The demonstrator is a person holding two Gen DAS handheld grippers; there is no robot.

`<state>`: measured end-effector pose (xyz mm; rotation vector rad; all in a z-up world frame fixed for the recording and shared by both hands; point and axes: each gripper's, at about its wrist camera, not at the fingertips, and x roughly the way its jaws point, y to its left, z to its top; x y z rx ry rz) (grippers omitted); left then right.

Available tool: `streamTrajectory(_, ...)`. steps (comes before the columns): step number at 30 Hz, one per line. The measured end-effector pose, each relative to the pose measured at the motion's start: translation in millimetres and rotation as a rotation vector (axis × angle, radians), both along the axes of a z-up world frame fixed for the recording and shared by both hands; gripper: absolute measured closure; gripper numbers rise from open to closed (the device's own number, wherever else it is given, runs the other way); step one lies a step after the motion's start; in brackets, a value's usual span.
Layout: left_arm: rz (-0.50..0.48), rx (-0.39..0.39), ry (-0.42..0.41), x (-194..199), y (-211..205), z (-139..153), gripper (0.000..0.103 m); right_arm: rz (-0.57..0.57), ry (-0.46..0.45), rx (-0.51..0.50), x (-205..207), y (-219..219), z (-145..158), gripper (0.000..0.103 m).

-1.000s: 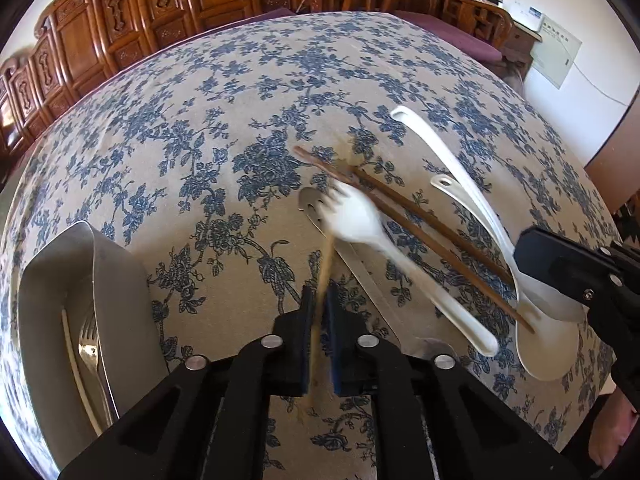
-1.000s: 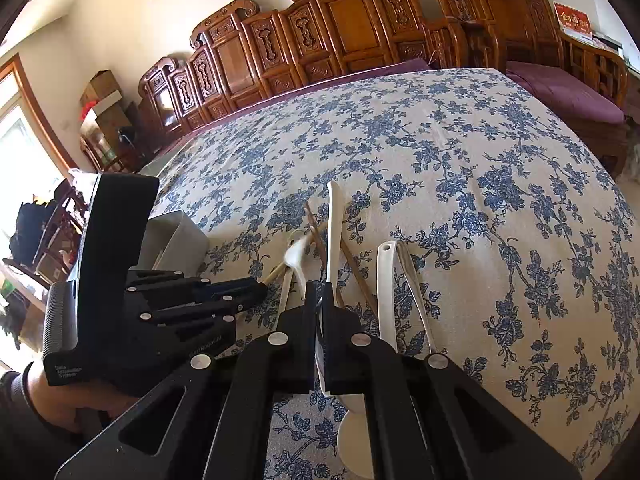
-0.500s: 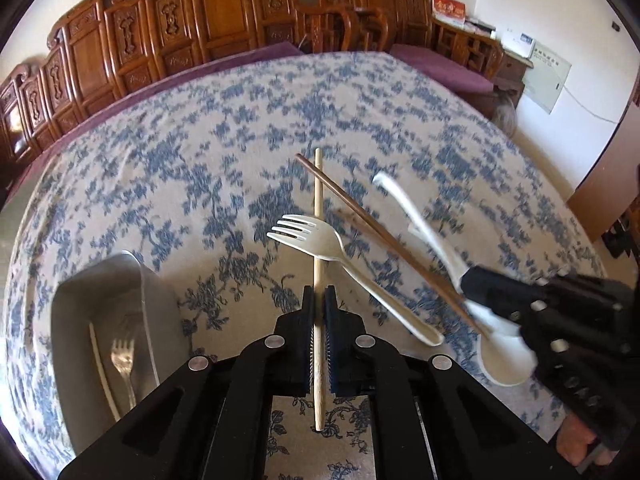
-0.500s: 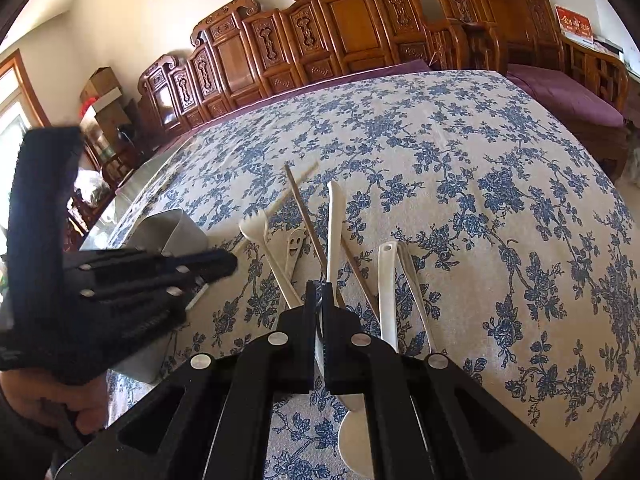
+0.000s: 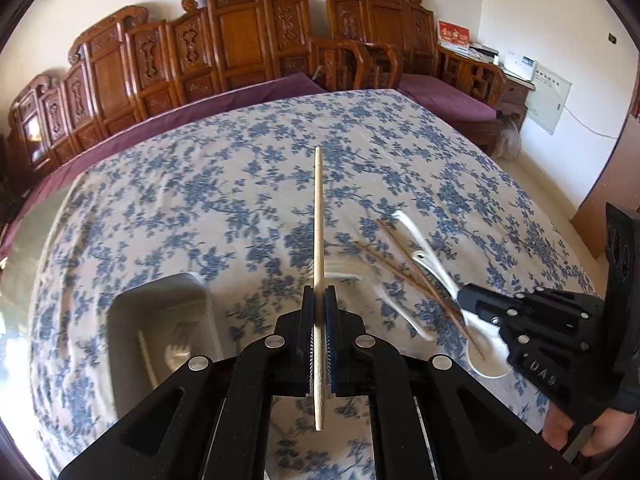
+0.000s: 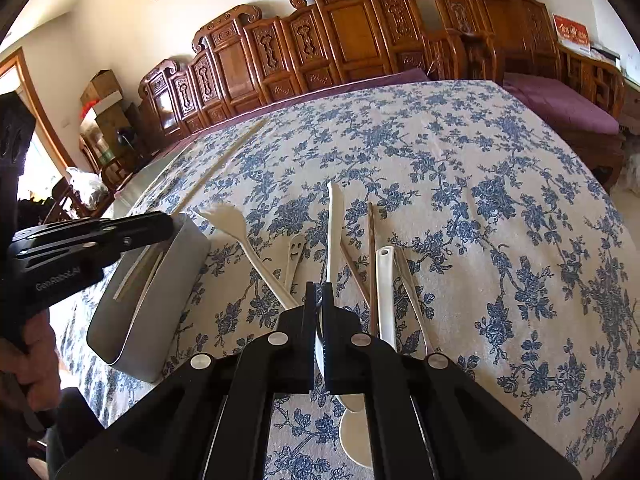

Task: Organize utensils
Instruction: 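Carry the chopstick into the tray and open the left tool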

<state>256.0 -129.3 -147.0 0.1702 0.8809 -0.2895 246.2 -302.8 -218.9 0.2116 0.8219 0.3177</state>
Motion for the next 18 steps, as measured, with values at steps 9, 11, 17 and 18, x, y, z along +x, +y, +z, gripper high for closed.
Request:
streamTrajectory(9, 0.055, -0.002, -0.007, -18, 37, 4, 0.099, 0.036, -0.026, -0.032, -10, 10, 6, 0.100)
streamTrajectory(11, 0.067, -0.002, 0.001, -24, 46, 2, 0.099, 0.041, -0.027, -0.036, -11, 12, 6, 0.100)
streamTrajectory(17, 0.089, -0.004, 0.001, -39, 68, 0, 0.099, 0.057, -0.033, -0.044, -14, 17, 8, 0.100)
streamTrajectory(18, 0.092, -0.003, -0.001, -41, 71, -1, 0.099, 0.060, -0.033, -0.046, -14, 18, 7, 0.100)
